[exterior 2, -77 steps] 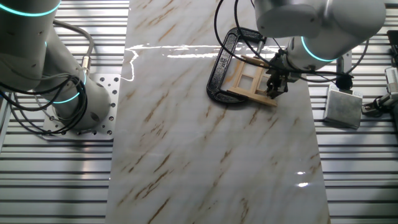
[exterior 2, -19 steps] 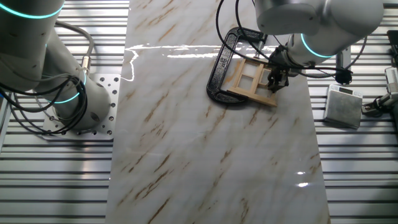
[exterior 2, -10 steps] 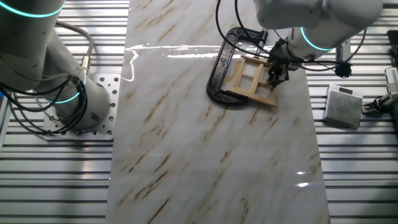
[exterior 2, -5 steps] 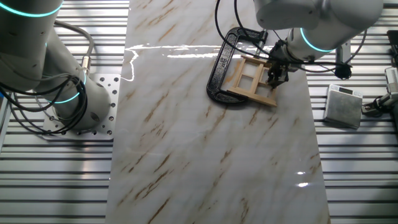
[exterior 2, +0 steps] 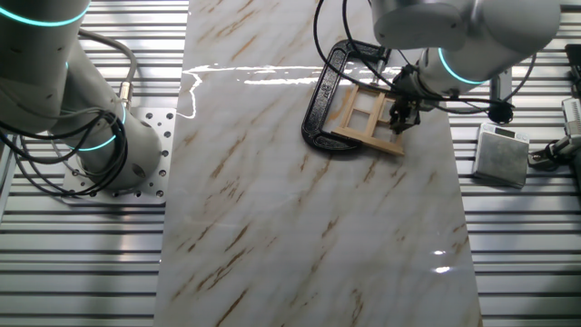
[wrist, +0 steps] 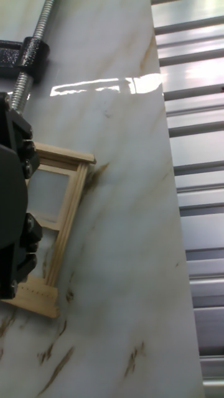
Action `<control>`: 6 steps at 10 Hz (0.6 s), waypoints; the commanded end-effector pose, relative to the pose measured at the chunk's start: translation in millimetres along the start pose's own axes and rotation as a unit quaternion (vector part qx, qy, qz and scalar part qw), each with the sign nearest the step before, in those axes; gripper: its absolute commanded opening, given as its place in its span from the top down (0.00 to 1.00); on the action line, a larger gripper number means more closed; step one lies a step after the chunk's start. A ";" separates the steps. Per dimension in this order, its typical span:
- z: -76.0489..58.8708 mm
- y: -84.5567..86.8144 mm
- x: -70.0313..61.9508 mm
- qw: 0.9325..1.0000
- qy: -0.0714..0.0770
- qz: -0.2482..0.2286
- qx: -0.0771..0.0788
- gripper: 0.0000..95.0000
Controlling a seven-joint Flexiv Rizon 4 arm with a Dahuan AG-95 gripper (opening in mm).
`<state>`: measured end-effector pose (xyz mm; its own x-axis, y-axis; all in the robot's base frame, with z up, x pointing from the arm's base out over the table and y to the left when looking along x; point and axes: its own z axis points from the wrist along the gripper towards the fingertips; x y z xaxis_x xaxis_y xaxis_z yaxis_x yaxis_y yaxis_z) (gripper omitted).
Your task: Open a sliding window
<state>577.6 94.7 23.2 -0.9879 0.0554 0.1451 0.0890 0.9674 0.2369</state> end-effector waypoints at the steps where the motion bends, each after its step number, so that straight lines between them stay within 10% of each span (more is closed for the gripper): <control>1: 0.7 -0.9 1.3 1.000 0.000 0.000 0.000 0.40; 6: 3.5 1.4 -0.5 1.000 0.000 -0.002 -0.006 0.40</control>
<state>578.4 97.1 19.5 -0.9886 0.0494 0.1424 0.0843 0.9642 0.2515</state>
